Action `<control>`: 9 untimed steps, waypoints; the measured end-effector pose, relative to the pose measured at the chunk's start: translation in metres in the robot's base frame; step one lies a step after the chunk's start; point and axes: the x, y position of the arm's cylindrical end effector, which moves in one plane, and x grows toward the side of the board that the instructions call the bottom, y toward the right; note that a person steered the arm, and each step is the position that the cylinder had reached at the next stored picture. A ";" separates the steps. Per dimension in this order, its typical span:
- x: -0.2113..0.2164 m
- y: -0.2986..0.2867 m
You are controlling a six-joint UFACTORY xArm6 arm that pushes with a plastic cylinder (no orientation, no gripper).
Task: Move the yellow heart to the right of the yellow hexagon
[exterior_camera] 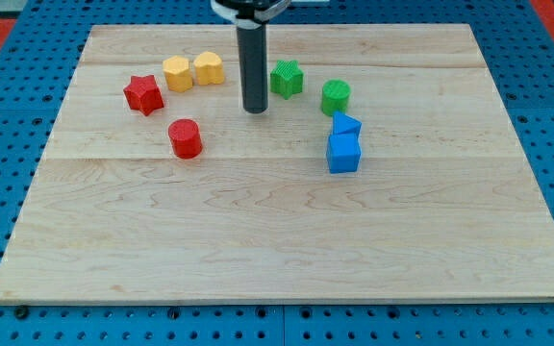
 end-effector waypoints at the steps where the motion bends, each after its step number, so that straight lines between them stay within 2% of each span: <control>1: 0.054 -0.033; 2: 0.048 -0.055; 3: 0.028 -0.103; 4: 0.045 -0.093; 5: 0.100 -0.066; 9: 0.110 -0.052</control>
